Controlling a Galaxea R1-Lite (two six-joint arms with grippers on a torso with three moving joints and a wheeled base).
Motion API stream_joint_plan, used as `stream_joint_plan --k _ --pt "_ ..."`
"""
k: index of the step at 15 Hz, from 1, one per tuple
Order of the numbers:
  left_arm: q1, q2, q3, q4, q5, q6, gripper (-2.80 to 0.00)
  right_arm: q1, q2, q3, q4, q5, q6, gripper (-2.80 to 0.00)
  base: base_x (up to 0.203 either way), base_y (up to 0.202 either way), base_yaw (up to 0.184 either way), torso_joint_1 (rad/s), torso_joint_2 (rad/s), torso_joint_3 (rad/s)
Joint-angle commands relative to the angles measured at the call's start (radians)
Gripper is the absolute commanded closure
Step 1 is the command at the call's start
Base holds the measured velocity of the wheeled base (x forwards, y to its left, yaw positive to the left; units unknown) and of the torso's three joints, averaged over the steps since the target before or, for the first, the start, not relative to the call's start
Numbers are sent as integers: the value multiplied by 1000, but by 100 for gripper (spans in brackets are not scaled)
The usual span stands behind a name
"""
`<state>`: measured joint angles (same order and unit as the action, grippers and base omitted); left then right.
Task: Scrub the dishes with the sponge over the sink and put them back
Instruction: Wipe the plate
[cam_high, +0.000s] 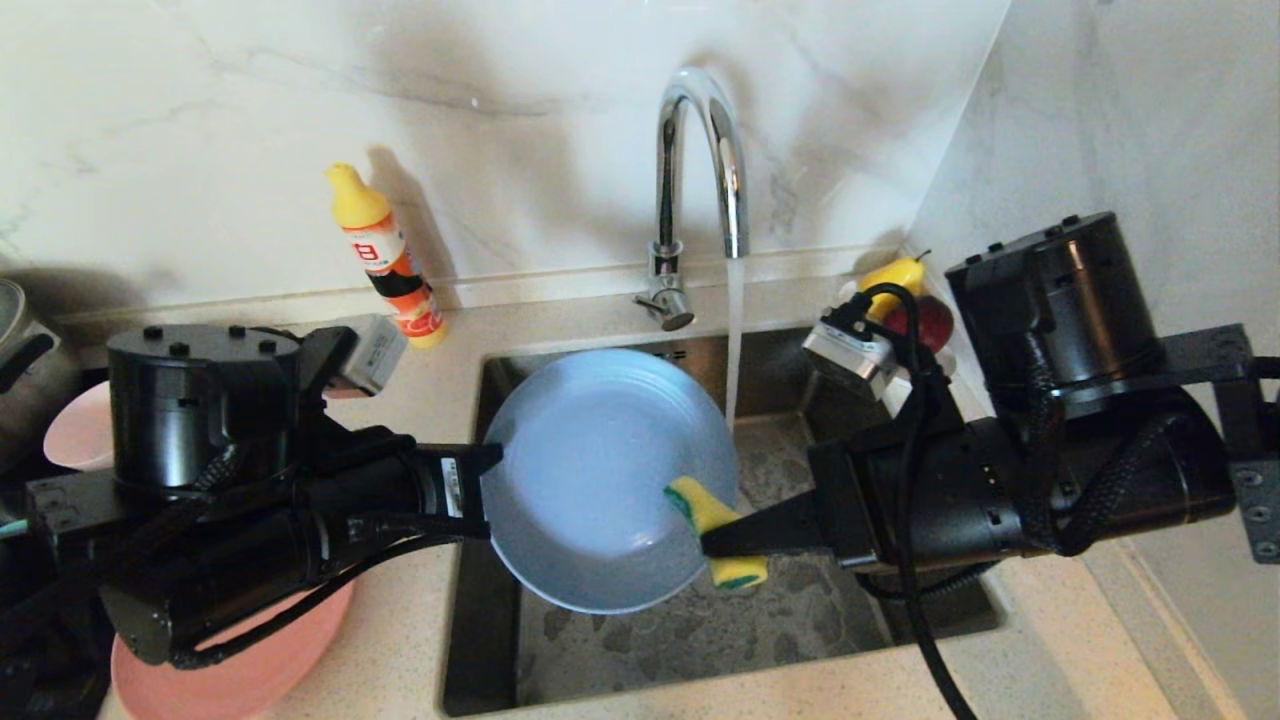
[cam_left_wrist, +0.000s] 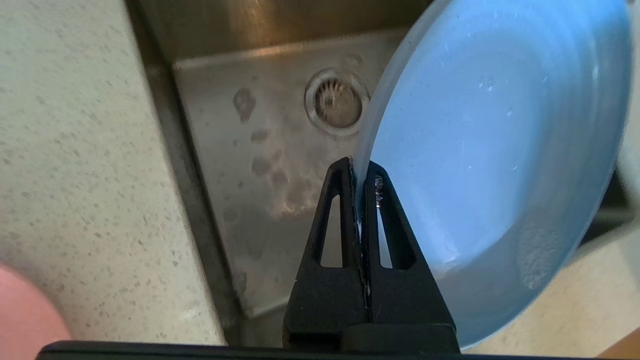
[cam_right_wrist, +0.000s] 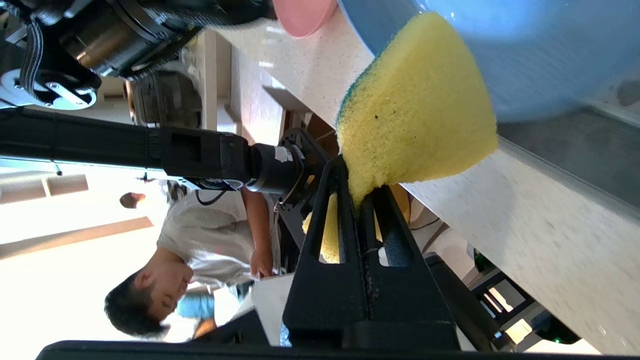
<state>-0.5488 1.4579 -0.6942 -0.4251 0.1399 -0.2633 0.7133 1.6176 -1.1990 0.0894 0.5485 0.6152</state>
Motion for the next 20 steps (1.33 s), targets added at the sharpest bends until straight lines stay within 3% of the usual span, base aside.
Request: stream_joint_plan --k 1,9,14,20 --pt "-10 21 5 -4 4 7 0 21 71 -41 1 2 3 0 0 0 0 0 0 0" --pt "-40 58 5 -70 7 18 0 107 214 -185 41 2 4 0 0 0 0 0 0 0" --pt "-41 47 23 -72 6 17 0 101 287 -233 41 -27 6 0 0 0 0 0 0 0" --pt "-42 29 41 -72 6 16 0 33 328 -298 44 -45 8 0 0 0 0 0 0 0"
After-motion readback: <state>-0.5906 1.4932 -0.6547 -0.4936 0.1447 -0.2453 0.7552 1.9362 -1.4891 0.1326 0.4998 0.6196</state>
